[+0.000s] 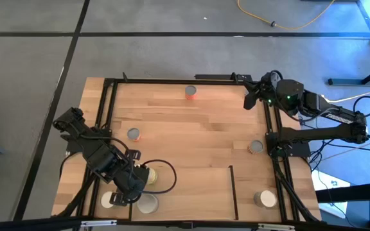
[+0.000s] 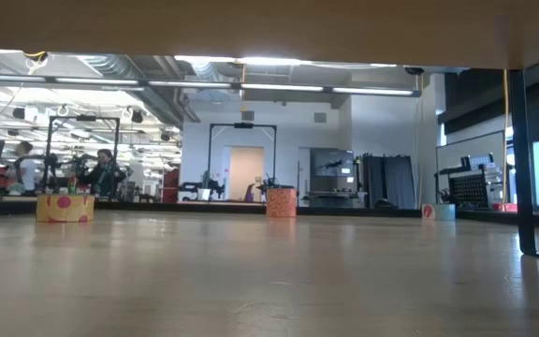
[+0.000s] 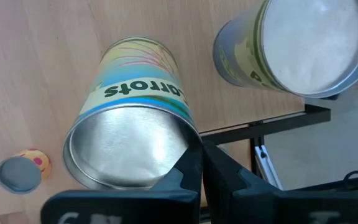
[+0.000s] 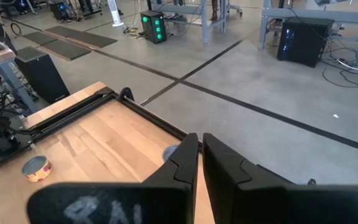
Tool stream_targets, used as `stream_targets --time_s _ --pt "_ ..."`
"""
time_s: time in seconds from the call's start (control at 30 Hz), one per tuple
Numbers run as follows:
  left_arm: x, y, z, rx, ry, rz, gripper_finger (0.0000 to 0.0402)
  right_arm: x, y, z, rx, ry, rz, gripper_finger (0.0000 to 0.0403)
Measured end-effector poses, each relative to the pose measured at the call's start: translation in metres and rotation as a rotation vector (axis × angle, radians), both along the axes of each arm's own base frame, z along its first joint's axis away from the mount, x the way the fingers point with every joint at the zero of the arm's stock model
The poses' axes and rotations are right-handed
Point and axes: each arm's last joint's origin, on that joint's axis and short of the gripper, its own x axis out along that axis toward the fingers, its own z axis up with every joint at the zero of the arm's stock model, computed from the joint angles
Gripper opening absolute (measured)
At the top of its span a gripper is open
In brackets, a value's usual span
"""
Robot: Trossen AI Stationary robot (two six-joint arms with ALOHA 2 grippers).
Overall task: Pick and place cans onto a shelf
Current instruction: Put the canned carrots on the shelf
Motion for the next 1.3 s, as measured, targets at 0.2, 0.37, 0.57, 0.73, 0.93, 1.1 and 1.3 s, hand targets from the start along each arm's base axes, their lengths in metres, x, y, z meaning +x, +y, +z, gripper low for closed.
stream_targets --time_s 0.2,0.37,0.57,0.73,0.93,1.1,1.3 --pt "0.000 0.002 0.011 -0.024 -0.033 0.007 0.0000 -0.001 0.000 -0.003 0.008 0.026 -0.001 0.0028" --pt "0.003 0.008 0.020 -0.042 -0.059 0.029 0.0000 -0.001 0.000 -0.003 0.012 0.033 -0.002 0.0028" --pt "0.003 0.014 0.018 -0.020 -0.025 0.035 0.0000 -0.001 0.000 -0.003 0.012 0.033 -0.002 0.0028" --pt "0.002 0.014 0.018 -0.017 -0.014 0.032 0.0000 -0.001 0.000 -0.003 0.011 0.035 -0.001 0.0028" --pt "0.004 0.013 0.016 -0.013 -0.010 0.031 0.0000 -0.001 0.000 -0.003 0.010 0.036 -0.001 0.0028" --pt "0.011 0.007 0.007 -0.008 0.022 -0.002 0.0000 -0.001 0.000 -0.003 0.009 0.036 -0.001 0.0028" --pt "0.013 0.005 0.005 0.001 0.028 -0.018 0.0000 -0.001 0.000 -0.003 0.009 0.036 -0.001 0.0028"
